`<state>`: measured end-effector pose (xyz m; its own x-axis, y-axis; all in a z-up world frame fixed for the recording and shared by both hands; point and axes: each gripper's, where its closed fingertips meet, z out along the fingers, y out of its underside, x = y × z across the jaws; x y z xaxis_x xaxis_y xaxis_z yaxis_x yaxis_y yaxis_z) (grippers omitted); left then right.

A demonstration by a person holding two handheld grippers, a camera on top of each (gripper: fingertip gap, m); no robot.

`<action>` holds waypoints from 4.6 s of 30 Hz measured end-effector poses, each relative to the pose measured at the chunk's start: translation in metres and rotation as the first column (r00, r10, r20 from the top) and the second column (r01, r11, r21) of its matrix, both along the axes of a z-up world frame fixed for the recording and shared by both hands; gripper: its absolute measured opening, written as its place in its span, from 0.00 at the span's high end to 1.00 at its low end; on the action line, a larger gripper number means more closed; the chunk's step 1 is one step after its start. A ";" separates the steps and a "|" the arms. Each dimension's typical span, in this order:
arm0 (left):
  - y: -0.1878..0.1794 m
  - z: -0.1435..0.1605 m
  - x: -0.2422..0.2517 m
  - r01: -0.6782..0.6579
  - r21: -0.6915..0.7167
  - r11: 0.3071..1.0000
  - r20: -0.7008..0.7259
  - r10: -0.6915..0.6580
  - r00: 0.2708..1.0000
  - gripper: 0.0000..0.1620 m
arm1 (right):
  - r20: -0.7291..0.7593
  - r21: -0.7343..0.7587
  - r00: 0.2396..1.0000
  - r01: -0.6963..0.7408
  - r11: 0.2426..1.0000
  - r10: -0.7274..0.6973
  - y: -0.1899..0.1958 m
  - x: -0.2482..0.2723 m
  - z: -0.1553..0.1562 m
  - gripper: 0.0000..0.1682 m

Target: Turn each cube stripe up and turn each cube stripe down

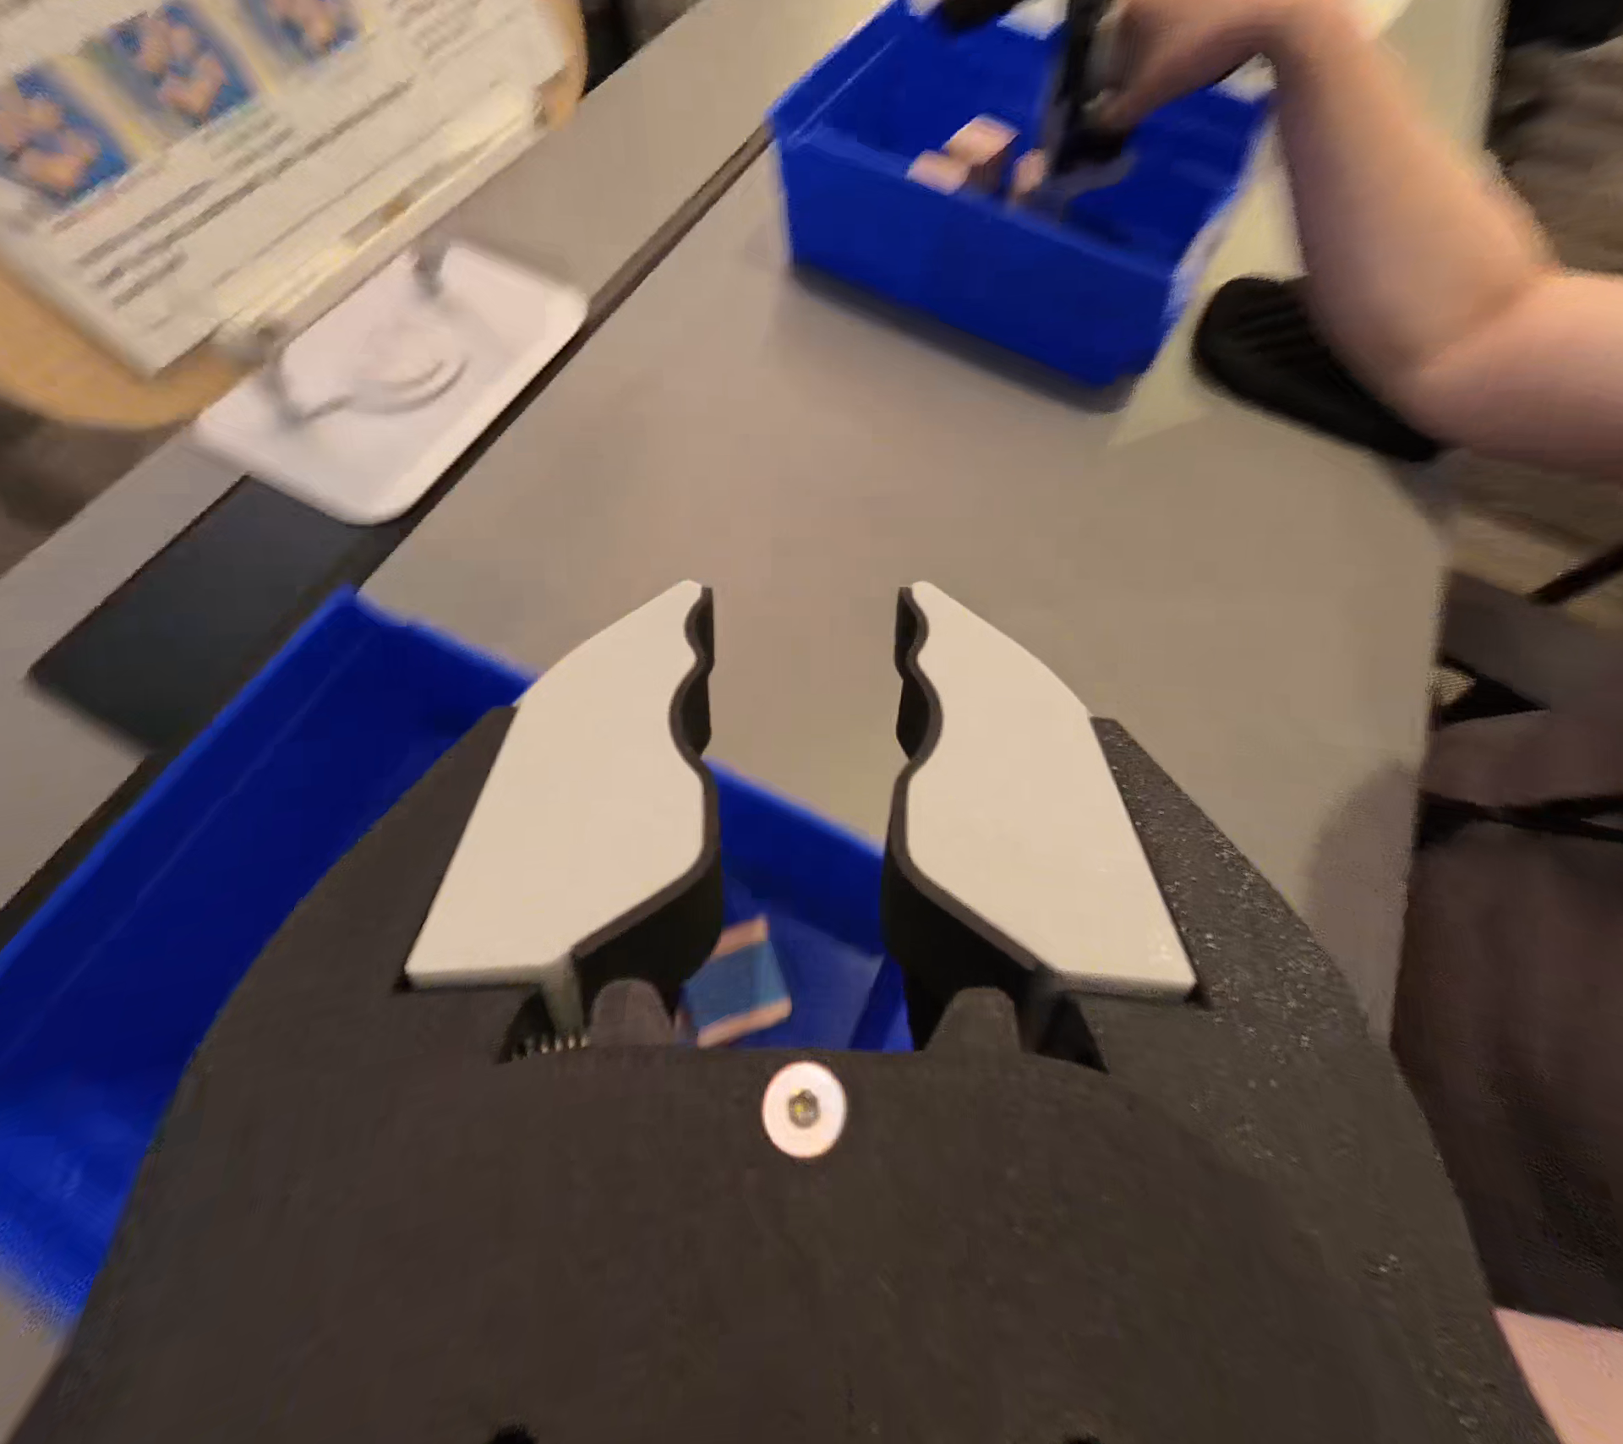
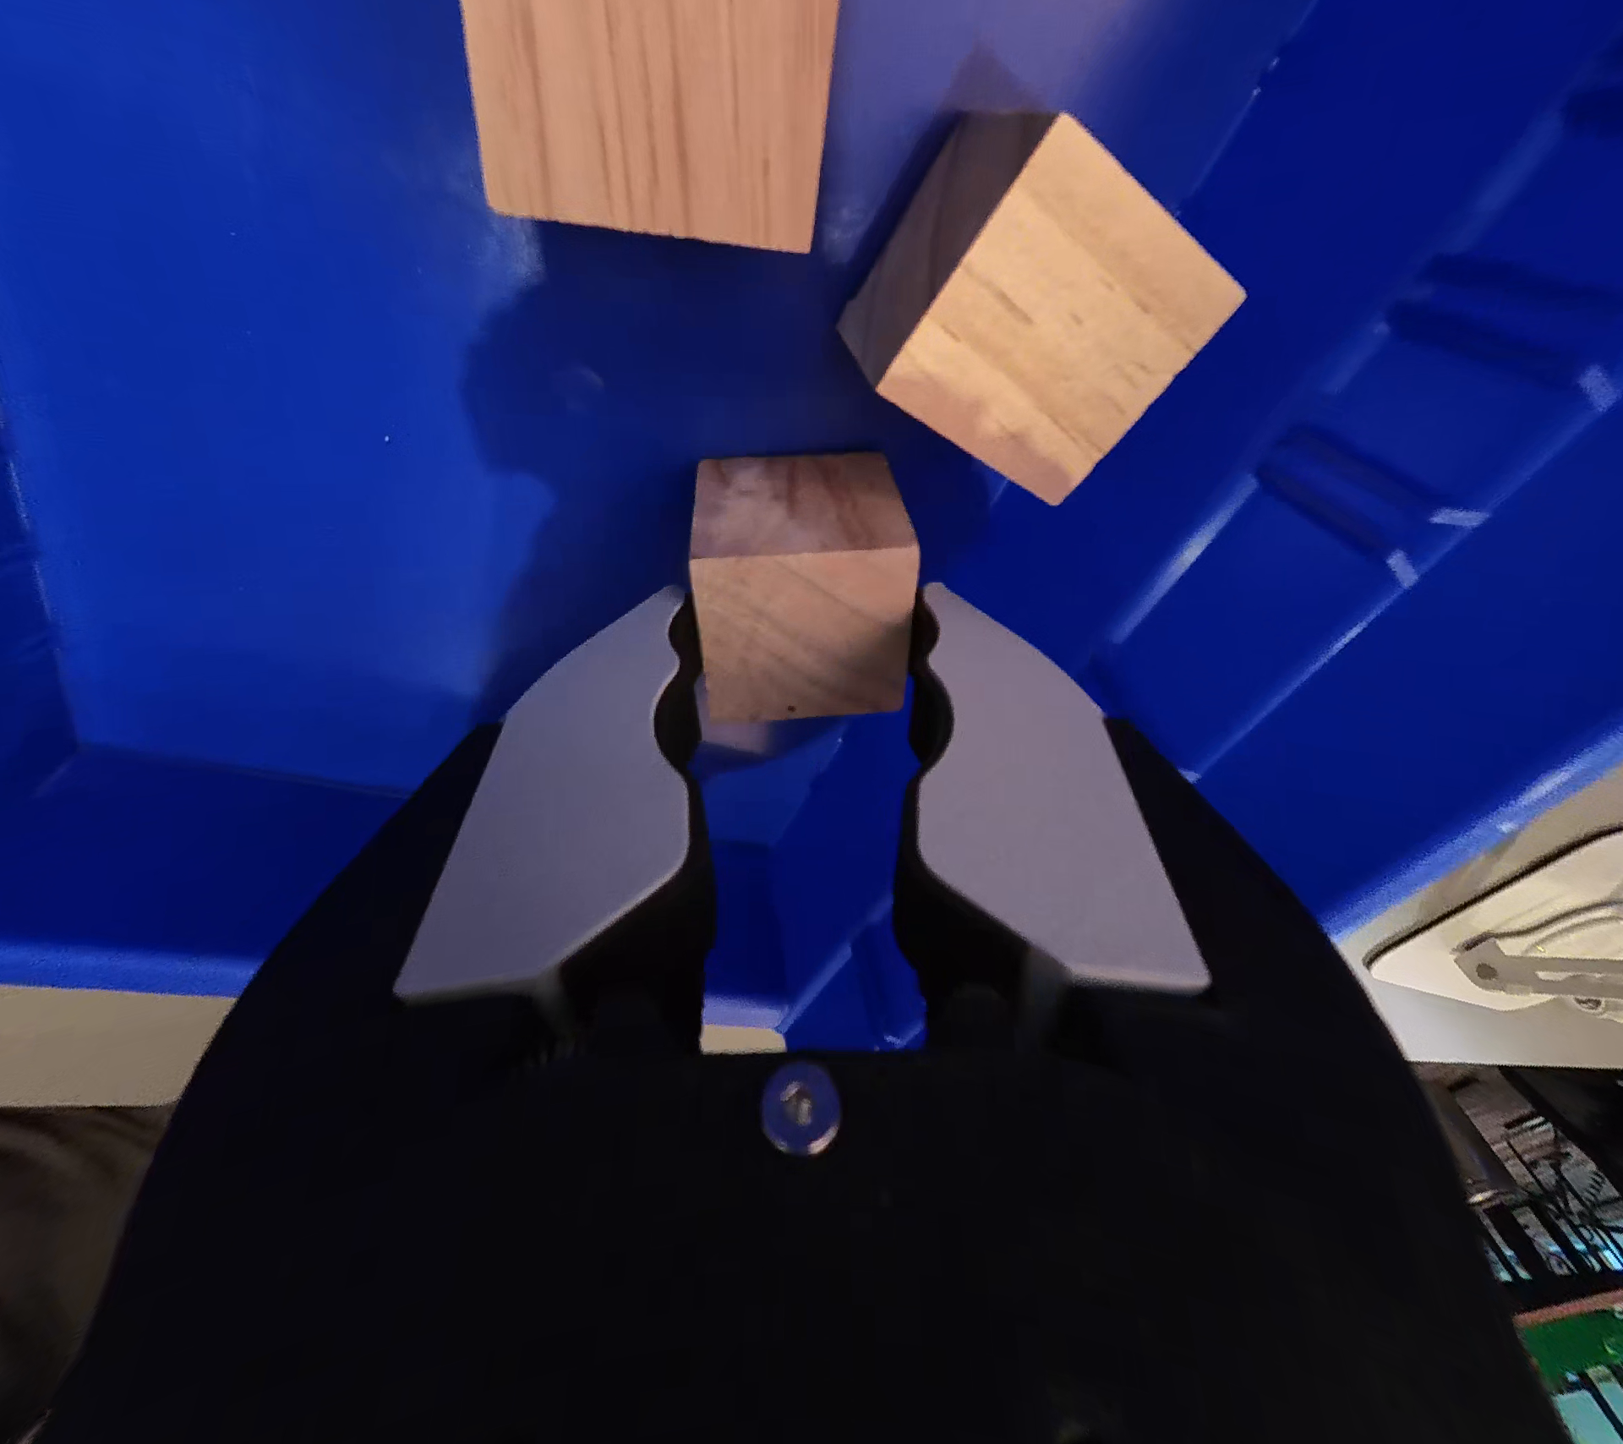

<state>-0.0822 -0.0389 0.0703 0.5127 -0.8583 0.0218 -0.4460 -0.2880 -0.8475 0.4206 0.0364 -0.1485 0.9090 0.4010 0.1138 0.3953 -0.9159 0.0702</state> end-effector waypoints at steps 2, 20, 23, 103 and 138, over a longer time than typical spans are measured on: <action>0.012 -0.020 -0.026 -0.133 -0.045 0.990 -0.118 0.127 0.985 0.76 | -0.003 0.023 1.000 0.002 1.000 -0.002 0.003 -0.002 0.004 0.68; 0.052 -0.170 -0.134 -0.470 -0.258 0.844 -0.691 0.179 0.700 0.63 | -0.051 0.466 0.977 -0.160 0.870 0.207 0.009 -0.057 0.117 0.60; 0.050 -0.179 -0.136 -0.486 -0.282 0.827 -0.712 0.158 0.684 0.62 | -0.046 0.473 0.969 -0.194 0.860 0.243 0.002 -0.064 0.123 0.60; -0.025 0.050 0.036 0.279 -0.216 0.936 0.484 -0.146 0.863 0.75 | -0.116 0.088 0.927 -0.349 0.933 0.357 -0.007 -0.057 0.026 0.73; 0.016 -0.117 -0.123 -0.511 -0.255 0.821 -0.595 0.283 0.752 0.75 | -0.026 0.338 0.875 -0.447 0.828 0.483 0.004 -0.069 0.080 0.64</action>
